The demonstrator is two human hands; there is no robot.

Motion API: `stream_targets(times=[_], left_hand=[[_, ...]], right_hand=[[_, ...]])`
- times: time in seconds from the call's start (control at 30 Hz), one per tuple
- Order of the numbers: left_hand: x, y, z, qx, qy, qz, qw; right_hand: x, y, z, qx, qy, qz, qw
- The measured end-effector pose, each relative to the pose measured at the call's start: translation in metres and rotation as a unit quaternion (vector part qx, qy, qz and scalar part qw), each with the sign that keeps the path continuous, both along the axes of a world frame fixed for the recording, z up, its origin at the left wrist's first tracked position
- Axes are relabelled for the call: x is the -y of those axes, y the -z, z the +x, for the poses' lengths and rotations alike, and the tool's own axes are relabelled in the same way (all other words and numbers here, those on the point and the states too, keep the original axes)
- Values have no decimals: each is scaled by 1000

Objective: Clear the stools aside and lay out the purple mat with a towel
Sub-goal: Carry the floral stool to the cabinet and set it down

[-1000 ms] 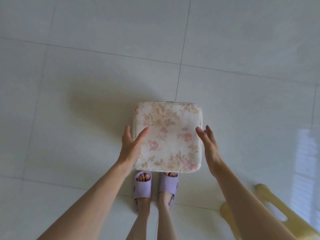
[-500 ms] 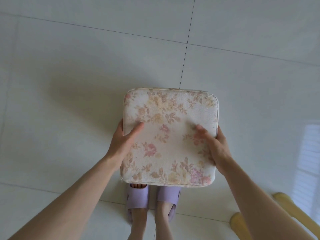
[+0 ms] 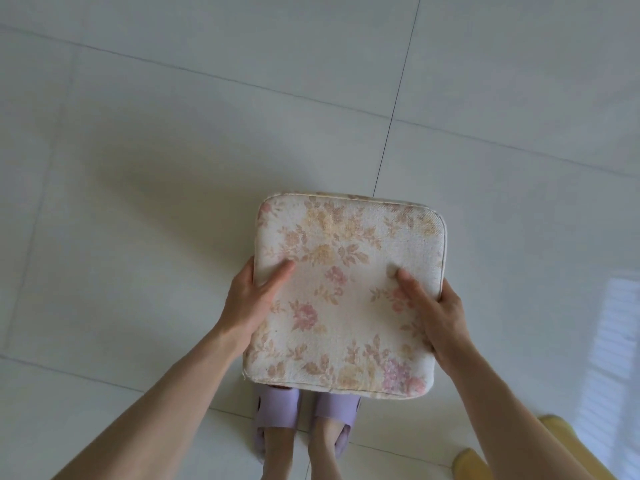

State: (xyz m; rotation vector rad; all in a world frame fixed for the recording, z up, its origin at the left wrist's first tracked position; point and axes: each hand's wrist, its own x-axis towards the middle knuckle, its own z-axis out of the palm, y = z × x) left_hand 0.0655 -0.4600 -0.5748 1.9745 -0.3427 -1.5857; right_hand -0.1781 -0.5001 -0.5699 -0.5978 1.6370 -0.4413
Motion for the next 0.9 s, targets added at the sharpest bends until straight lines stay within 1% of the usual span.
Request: stream_targets(times=[0.13, 0.27, 0.47, 0.67, 0.9], left_hand=[[21, -46, 17, 13, -8, -7, 1000], [52, -100, 45, 46, -15, -27, 998], [118, -173, 110, 31, -51, -66, 996], [195, -207, 189, 28, -66, -98, 993], [280, -228, 286, 50, -63, -115, 990]], right_hand=[[29, -44, 20, 9, -15, -7, 1000], [67, -97, 51, 19, -31, -25, 999], [143, -167, 119, 44, -51, -54, 996], [227, -201, 203, 44, -59, -78, 994], [319, -216, 301, 50, -71, -89, 992]])
